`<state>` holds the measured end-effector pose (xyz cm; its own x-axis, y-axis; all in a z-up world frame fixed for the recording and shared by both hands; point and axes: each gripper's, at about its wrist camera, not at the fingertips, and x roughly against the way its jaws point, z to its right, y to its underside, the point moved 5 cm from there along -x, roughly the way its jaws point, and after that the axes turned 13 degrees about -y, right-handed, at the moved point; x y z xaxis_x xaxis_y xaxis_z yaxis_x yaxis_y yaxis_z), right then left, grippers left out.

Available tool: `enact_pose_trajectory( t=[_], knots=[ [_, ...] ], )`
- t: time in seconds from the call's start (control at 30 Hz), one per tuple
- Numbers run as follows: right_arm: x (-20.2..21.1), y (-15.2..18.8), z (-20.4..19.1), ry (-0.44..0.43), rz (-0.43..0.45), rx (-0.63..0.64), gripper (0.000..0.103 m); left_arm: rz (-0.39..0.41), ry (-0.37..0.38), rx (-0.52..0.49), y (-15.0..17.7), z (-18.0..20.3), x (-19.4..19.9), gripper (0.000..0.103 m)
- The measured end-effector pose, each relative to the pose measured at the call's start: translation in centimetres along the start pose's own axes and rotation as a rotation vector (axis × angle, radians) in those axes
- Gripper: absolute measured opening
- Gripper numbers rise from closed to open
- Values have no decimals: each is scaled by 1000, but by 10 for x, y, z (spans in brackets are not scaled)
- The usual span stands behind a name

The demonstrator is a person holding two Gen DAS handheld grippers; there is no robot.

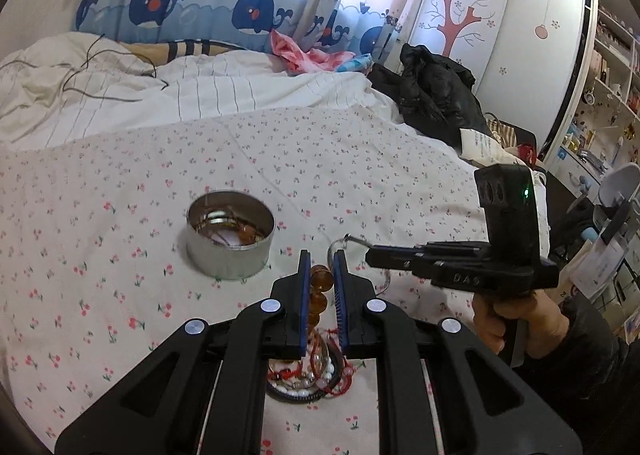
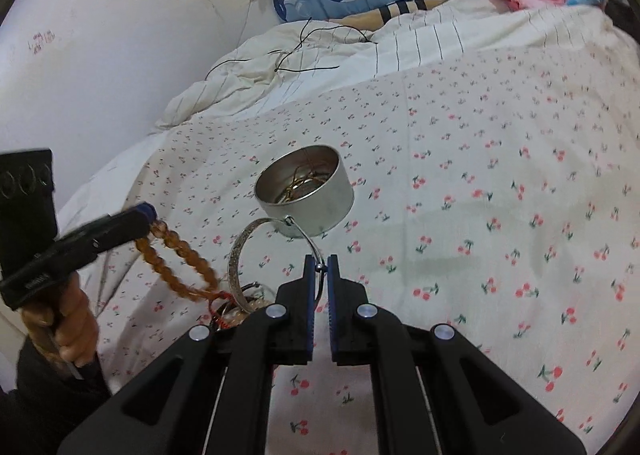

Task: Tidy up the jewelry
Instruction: 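Carry the bangle and amber bead bracelet into the silver tin and release both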

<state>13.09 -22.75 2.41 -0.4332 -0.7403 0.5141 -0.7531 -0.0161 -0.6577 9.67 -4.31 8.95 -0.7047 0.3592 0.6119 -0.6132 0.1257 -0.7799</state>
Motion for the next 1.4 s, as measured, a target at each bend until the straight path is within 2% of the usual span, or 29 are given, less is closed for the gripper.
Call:
enact_pose_trajectory(
  t=[0.3,0.9,1.2,1.4],
  knots=[
    [-13,-29,0,60,7,56,6,9,-16,11,-33,-11,-17,10],
    [-53,-65,5,173,-15,153,6,13,-33,49,-66,-23,-60,10],
    [-92,-80,11,225,-62,204,7,-52,-71,139,-52,-52,-99,10],
    [-111,-78,7,241,-92,244,7,-96,-115,154,-43,-63,-111,10]
  ],
)
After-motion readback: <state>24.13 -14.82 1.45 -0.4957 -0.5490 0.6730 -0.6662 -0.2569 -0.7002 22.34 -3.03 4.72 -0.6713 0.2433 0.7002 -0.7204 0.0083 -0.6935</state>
